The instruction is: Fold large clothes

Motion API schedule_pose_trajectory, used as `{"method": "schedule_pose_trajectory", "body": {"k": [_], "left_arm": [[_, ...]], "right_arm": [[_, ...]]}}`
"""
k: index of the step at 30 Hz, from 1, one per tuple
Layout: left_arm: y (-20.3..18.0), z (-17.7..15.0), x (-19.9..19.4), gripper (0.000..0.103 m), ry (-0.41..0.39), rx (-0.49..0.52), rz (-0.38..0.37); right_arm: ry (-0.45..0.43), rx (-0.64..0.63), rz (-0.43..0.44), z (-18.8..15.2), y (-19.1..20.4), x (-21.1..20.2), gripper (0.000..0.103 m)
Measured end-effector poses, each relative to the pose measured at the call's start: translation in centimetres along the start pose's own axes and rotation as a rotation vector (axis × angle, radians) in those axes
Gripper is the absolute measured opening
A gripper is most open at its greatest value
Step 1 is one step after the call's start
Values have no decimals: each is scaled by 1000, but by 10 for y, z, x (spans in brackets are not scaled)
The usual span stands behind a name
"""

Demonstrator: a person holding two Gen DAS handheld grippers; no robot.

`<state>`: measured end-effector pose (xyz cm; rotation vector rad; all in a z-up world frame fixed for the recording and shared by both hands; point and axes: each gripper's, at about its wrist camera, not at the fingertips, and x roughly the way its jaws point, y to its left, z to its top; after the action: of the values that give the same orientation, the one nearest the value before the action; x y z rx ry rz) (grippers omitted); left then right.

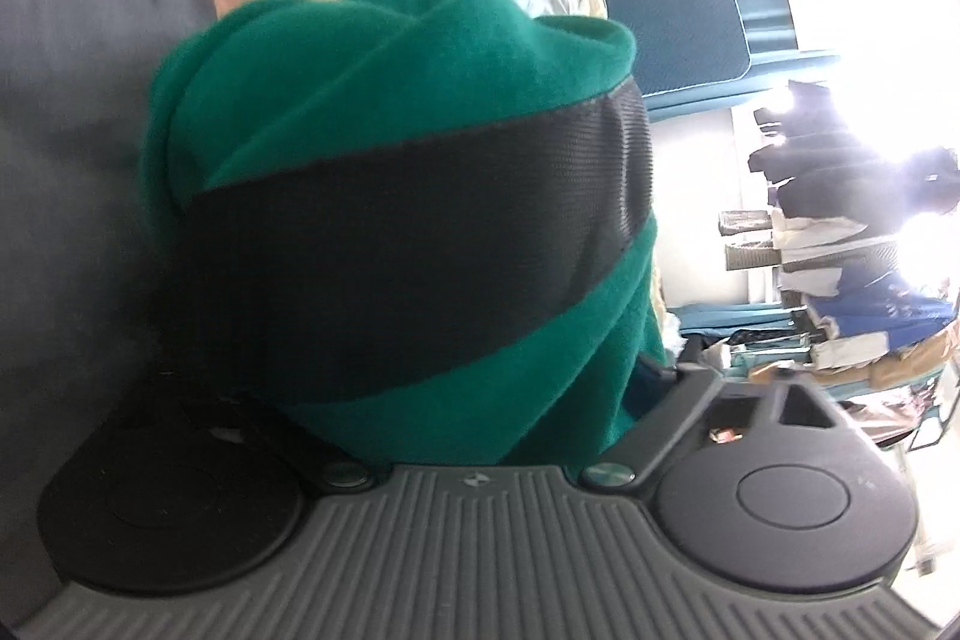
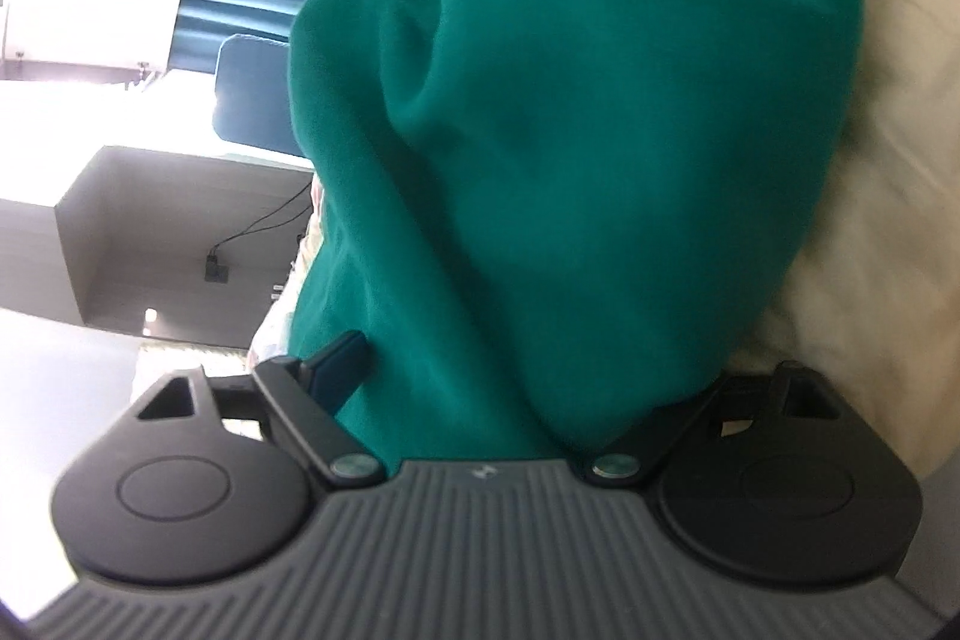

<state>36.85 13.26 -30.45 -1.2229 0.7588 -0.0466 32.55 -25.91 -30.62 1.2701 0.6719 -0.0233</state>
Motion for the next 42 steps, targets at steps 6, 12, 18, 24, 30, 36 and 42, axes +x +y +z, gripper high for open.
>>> {"method": "schedule_pose_trajectory", "body": {"k": [6,12,18,24,30,36,42], "left_arm": [[-18,-11,-15,45,-11,141,36],[-27,-25,-36,33,-19,225,48],[-31,-39,-63,33,-17,242,50],[-41,-53,-95,33,-14,290,58],[-56,-89,-149,33,-28,388,48],[-50,-104,-170,35,-6,398,60],[-42,-92,-159,45,7,363,46]], "right_arm": [[-26,-52,-24,7,-5,-21,46],[-62,-168,0,4,13,-37,34],[-94,-244,-8,2,30,-52,33],[-109,-238,30,-5,34,-81,33],[-134,-225,88,-16,32,-110,33],[-113,-207,74,-17,26,-114,39],[-88,-228,121,-11,41,-105,61]]}}
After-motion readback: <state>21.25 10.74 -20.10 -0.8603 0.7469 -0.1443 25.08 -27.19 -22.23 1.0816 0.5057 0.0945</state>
